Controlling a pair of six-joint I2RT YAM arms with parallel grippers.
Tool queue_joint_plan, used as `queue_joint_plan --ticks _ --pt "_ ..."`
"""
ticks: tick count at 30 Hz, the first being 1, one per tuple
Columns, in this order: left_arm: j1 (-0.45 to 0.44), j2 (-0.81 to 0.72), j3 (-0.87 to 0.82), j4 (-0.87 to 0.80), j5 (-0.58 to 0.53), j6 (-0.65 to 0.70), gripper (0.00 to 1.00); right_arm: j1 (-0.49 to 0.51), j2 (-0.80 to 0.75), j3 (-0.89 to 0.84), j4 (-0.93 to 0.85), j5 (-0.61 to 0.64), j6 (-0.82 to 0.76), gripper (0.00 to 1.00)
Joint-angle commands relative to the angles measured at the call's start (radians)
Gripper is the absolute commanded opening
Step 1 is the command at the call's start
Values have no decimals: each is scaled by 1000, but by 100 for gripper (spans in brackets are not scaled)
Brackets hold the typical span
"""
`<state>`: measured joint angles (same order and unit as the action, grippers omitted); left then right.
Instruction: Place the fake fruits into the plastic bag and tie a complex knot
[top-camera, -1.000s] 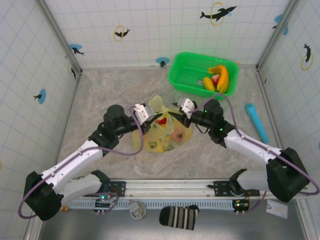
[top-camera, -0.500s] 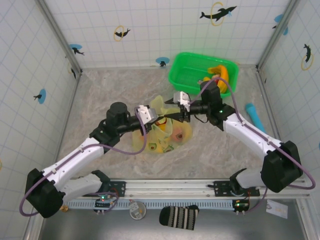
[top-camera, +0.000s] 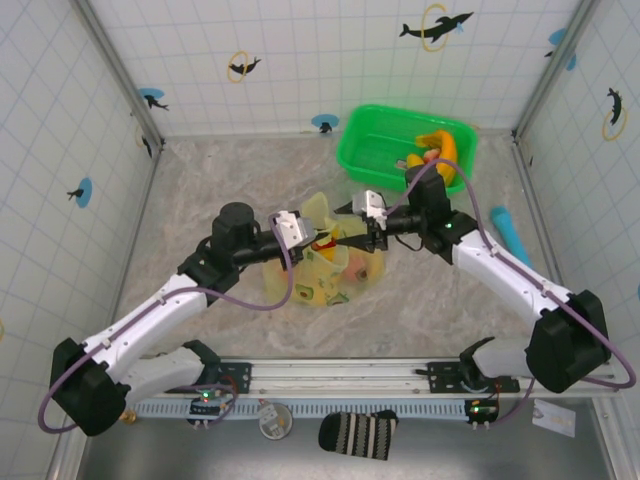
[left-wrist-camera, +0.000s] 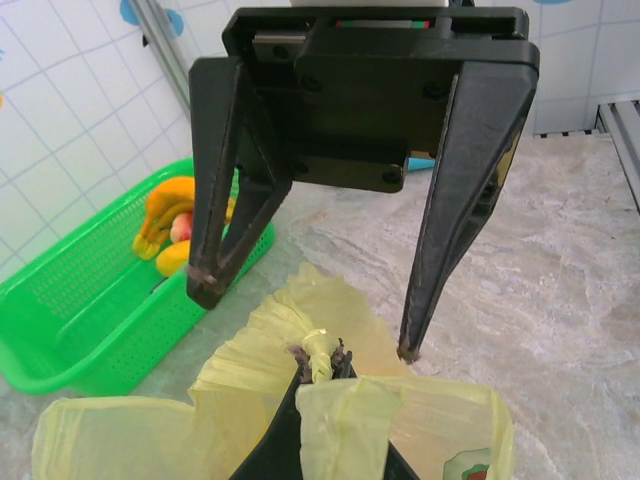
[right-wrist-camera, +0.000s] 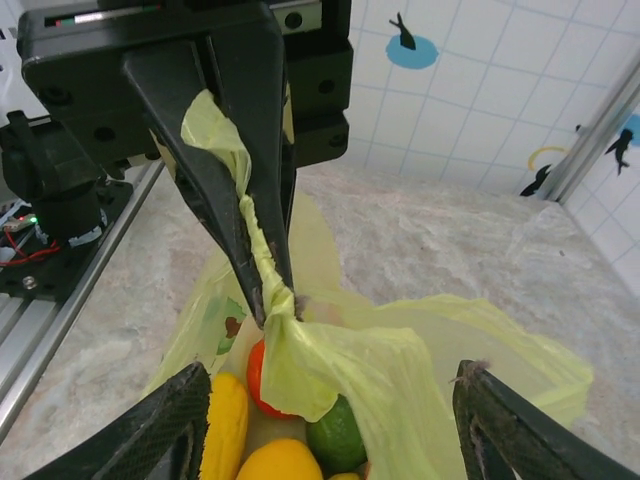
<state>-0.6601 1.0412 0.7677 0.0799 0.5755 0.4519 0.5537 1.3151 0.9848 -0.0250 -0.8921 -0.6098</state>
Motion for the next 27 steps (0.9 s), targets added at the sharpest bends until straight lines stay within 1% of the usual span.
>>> queue_joint_plan --ticks 1,9,12,14,15,16,18,19,23,24,26,27 --pt "-4 -20 22 27 23 36 0 15 9 15 -5 -14 -38 67" --pt "-5 -14 29 27 59 36 0 79 124 108 -62 9 -80 67" --pt "-5 -15 25 23 67 39 0 83 146 124 -56 17 -79 63" --pt "-5 -16 25 20 66 41 0 83 156 134 -64 30 -80 56" --pt "-4 -16 24 18 65 42 0 84 158 137 -69 41 -88 45" --pt "-5 -16 24 18 64 44 0 84 155 133 -67 57 -91 31" --pt "-6 -16 25 15 65 44 0 89 144 117 -52 90 -95 4" --pt "-4 -17 25 14 66 43 0 93 135 105 -44 109 -103 0" --pt "-5 -15 27 12 70 36 0 119 99 48 29 200 -107 0" --pt "-5 -15 27 12 69 32 0 133 84 21 83 249 -106 0" --pt "-5 -17 28 12 63 21 0 164 48 -75 248 378 -107 0" --pt "-5 -20 27 13 58 15 0 184 27 -129 357 464 -120 0"
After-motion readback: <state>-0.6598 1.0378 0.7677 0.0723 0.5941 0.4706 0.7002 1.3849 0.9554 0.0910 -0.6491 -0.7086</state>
